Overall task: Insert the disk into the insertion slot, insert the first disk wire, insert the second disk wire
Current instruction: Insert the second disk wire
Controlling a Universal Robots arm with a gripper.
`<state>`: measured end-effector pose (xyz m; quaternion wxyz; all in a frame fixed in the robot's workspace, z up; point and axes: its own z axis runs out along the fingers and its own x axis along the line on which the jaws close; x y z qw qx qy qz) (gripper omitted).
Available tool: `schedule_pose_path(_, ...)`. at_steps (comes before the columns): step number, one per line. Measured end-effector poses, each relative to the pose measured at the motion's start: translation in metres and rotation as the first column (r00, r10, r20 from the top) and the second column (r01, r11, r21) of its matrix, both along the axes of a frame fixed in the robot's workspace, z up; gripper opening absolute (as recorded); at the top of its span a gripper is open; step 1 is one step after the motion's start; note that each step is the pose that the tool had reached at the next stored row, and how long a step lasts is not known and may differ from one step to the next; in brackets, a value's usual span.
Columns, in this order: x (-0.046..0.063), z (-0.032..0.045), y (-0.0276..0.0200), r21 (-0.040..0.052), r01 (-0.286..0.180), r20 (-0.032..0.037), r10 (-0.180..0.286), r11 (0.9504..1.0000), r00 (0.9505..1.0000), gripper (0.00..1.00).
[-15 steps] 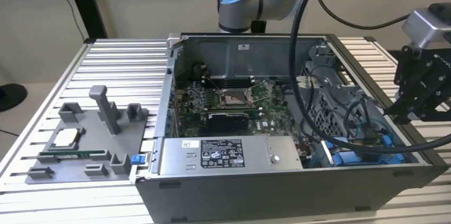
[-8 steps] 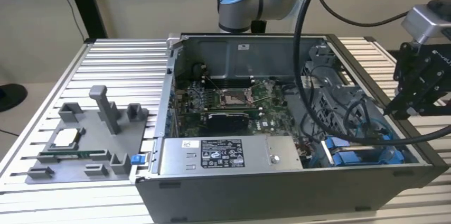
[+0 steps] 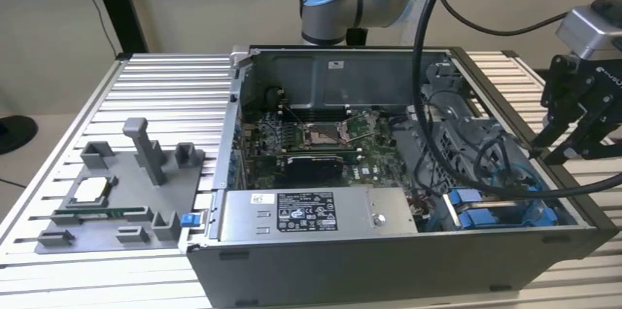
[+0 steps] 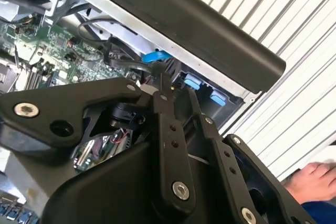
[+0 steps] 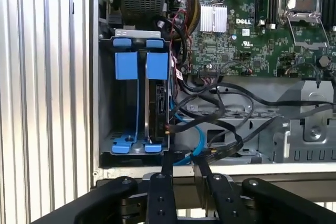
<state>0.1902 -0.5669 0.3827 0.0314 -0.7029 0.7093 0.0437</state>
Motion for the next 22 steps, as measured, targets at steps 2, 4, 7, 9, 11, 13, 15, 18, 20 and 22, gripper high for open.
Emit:
schedule_pose_path(2, 0.0018, -0.0006, 0.0007, 0.0001, -0.007, 0.0, 0.007, 1.0, 1.0, 1.0)
schedule_pose_path(4, 0.0028, -0.0019, 0.0013, 0.0, -0.014, -0.0001, 0.014, 0.9999, 0.9999, 1.0)
schedule_pose_path(7, 0.0032, -0.0043, 0.0023, 0.0002, -0.031, -0.0004, 0.031, 0.9995, 0.9995, 1.0)
schedule_pose_path(9, 0.0033, -0.0053, 0.0034, 0.0001, -0.043, -0.0008, 0.043, 0.9991, 0.9991, 1.0)
schedule_pose_path(11, 0.0036, -0.0064, 0.0047, 0.0002, -0.054, -0.001, 0.054, 0.9985, 0.9985, 1.0)
schedule_pose_path(13, 0.0039, -0.0073, 0.0058, 0.0001, -0.064, -0.0012, 0.064, 0.9979, 0.9979, 1.0)
schedule_pose_path(15, 0.0044, -0.0081, 0.0068, 0.0004, -0.075, -0.0017, 0.075, 0.9972, 0.9972, 1.0)
schedule_pose_path(18, 0.0057, -0.0085, 0.0078, 0.0019, -0.089, -0.0044, 0.089, 0.9961, 0.996, 1.0)
schedule_pose_path(20, 0.0065, -0.0086, 0.0085, 0.0029, -0.096, -0.0054, 0.096, 0.9953, 0.9953, 1.0)
schedule_pose_path(22, 0.0068, -0.0089, 0.0089, 0.0047, -0.103, -0.0053, 0.103, 0.9947, 0.9947, 1.0)
